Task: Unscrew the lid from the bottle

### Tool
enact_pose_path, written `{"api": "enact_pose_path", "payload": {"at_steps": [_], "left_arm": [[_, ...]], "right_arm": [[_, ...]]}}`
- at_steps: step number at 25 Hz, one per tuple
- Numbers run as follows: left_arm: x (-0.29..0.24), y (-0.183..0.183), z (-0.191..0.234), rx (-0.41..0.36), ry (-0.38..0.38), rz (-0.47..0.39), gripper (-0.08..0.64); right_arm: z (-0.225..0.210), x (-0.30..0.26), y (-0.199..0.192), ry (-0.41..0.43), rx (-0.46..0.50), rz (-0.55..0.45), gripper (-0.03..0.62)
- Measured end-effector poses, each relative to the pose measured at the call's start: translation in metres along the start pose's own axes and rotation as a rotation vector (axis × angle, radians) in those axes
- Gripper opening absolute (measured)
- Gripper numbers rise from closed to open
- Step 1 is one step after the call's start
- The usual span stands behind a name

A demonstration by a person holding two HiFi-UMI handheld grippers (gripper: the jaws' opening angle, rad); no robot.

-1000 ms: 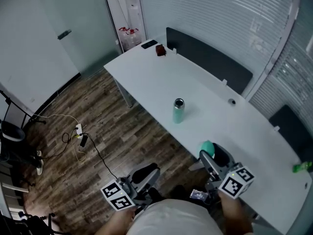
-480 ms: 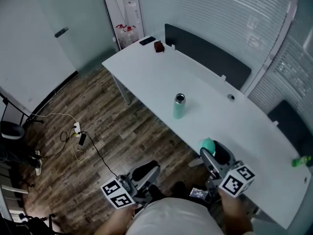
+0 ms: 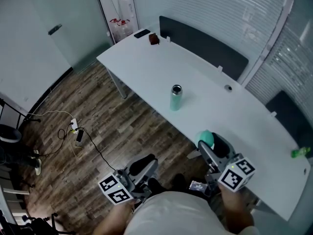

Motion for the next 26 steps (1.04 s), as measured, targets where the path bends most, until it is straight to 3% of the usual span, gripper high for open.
{"api": "enact_pose_path", "payload": {"at_steps": [26], "left_arm": [[-0.012, 0.008, 0.002, -0.013, -0.019, 0.012, 0.089]], "right_arm": [[0.000, -0.008, 0.015, -0.009, 0.062, 0.000, 0.279]]}}
Point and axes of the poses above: the fingertips, and each gripper's own axes: x backward along the fingers, z to its left, y out of its top, the point moved 4 cm from there along x, backward along the fingers, and after that the axes turned 4 degrees about z, right-handed, at the moved point
